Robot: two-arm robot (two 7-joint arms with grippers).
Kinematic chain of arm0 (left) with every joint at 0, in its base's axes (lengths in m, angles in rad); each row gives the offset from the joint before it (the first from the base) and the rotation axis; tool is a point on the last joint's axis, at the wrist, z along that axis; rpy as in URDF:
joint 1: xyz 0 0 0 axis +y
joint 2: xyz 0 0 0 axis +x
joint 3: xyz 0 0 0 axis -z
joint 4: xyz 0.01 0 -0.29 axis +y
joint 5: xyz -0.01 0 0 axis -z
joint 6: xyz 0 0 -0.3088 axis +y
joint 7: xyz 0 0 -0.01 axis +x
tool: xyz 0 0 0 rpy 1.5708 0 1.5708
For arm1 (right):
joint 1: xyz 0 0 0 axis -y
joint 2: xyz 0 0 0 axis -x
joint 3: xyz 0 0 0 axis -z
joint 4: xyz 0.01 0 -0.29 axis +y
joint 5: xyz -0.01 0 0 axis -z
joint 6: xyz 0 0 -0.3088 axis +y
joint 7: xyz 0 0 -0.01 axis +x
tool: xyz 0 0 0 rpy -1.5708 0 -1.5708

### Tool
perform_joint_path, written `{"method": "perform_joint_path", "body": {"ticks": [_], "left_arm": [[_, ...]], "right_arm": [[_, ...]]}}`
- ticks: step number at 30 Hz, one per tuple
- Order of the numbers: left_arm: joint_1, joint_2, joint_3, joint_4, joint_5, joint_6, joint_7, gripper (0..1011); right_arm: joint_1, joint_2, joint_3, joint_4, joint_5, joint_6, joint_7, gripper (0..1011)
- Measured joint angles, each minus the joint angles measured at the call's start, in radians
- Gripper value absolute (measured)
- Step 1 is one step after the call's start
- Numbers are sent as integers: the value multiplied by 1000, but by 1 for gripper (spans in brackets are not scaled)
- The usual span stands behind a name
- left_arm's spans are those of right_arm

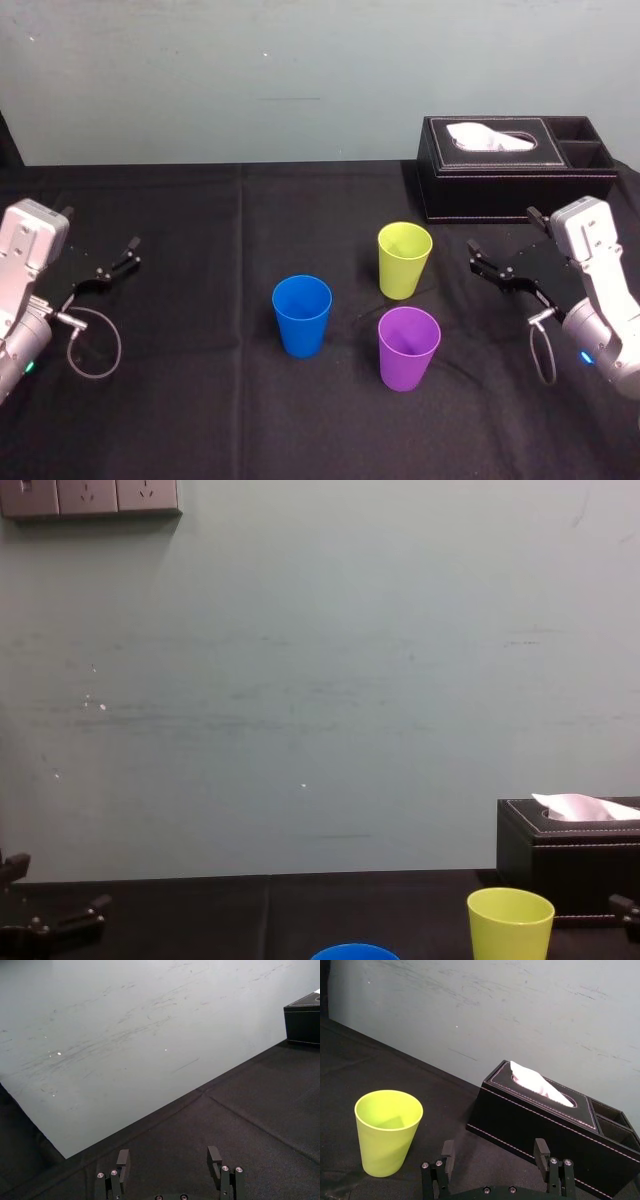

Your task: Stack the three plastic cups sequentially using one hand.

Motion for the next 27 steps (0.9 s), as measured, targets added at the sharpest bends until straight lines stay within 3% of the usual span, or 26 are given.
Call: {"method": "perform_joint_path", "body": {"ticks": [27], "left_arm": [[0, 0, 0, 0, 0, 0, 0, 1010]], "right_arm": [[0, 0, 0, 0, 0, 0, 0, 1004]]}}
